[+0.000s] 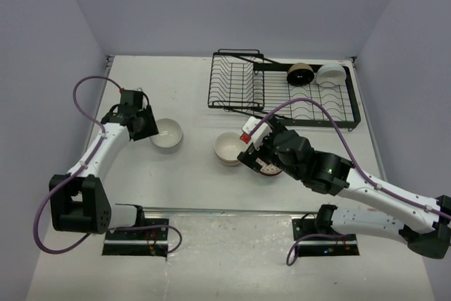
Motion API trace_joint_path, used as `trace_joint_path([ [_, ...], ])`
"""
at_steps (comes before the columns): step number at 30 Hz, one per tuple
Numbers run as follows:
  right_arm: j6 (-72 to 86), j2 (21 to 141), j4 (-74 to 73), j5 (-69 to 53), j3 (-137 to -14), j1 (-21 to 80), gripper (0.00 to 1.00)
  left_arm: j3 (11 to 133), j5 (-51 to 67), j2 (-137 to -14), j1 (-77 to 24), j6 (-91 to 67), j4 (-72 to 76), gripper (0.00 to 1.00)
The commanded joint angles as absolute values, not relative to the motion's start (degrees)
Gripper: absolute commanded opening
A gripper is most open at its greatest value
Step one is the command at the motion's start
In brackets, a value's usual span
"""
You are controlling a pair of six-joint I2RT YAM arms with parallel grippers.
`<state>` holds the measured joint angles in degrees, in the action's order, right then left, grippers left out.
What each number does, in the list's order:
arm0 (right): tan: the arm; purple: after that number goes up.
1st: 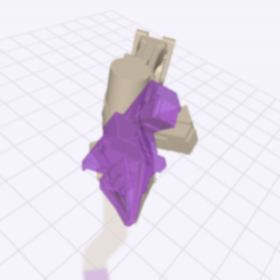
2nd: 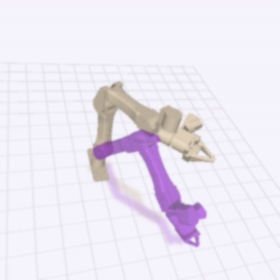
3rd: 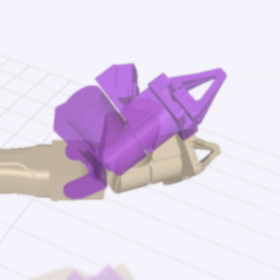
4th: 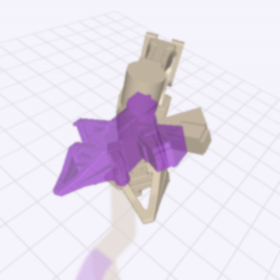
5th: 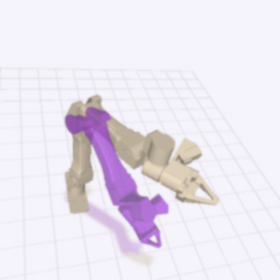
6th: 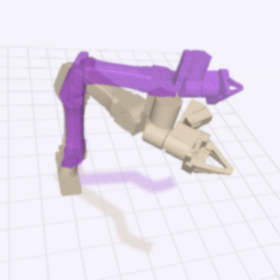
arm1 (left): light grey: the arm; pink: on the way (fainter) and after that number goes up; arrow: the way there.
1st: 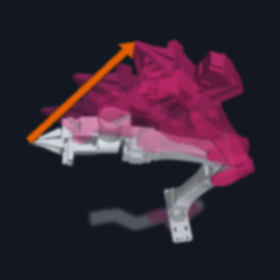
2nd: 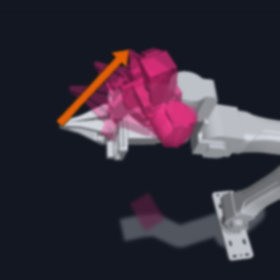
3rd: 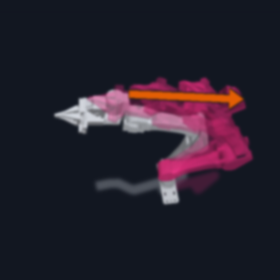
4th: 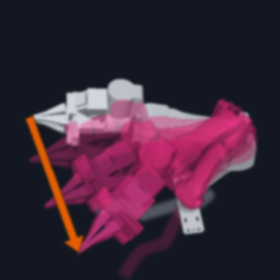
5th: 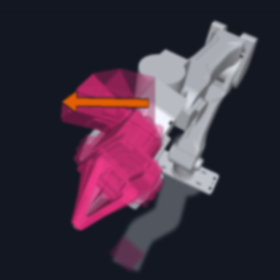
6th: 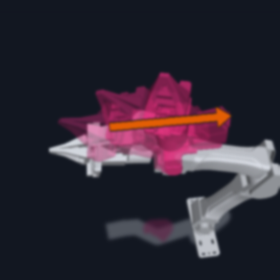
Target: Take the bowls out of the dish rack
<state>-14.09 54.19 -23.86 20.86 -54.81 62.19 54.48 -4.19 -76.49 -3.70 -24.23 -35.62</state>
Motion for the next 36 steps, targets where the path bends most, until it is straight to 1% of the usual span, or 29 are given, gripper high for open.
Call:
trace_joint_path([
  [1,-13.10,53.52,-21.36,20.39,-54.49,61.96,0.99,55.46,-3.25,-71.73,-3.34,-23.38,-34.54,0.47],
  [4,-13.10,54.14,-21.36,20.39,-54.58,61.70,0.99,55.28,-3.25,-70.49,-3.43,-23.20,-34.45,0.42],
  [5,-13.10,54.31,-21.36,20.39,-54.67,61.70,0.99,55.20,-3.08,-70.49,-3.43,-23.12,-34.19,0.35],
  [6,-13.18,54.49,-21.36,20.39,-54.67,61.70,0.99,54.76,-2.90,-70.84,-3.43,-23.12,-34.02,0.33],
  [8,-13.18,54.67,-21.36,20.22,-54.67,61.61,0.99,54.58,-1.94,-71.98,-3.43,-22.94,-33.93,0.31],
  [10,-13.27,54.75,-21.36,20.30,-54.67,61.52,0.99,54.41,-1.76,-72.42,-3.51,-22.85,-33.75,0.30],
  [13,-13.10,55.11,-21.27,20.30,-54.67,61.17,0.99,54.05,-2.54,-73.12,-3.60,-22.76,-33.14,0.26],
  [20,-13.18,55.55,-21.18,19.78,-54.67,60.82,0.99,53.09,-2.64,-74.71,-3.60,-22.50,-32.43,0.23],
  [28,-13.18,55.72,-21.18,19.86,-54.67,60.65,0.99,52.82,-2.64,-75.32,-3.60,-22.41,-32.25,0.21],
  [30,-12.83,55.72,-21.18,20.04,-54.67,60.47,0.99,53.08,-2.63,-73.93,-3.60,-22.59,-32.17,0.22],
  [32,-12.31,55.98,-20.66,20.30,-54.84,59.16,0.99,53.78,-2.38,-72.34,-3.60,-22.59,-32.78,0.25],
  [33,-11.26,56.51,-19.52,20.56,-55.02,58.28,0.99,54.14,-1.85,-70.33,-3.60,-22.85,-33.22,0.30],
  [34,-10.21,56.95,-18.90,20.39,-55.19,57.05,0.99,54.58,-1.32,-69.18,-3.60,-23.03,-33.66,0.33],
  [35,-8.89,57.48,-18.20,19.87,-55.46,52.95,0.99,55.71,-0.27,-66.56,-3.69,-23.29,-33.92,0.36],
  [36,-4.61,58.87,-17.58,18.82,-56.50,50.04,0.99,56.42,0.52,-65.05,-3.95,-23.55,-34.19,0.47],
])
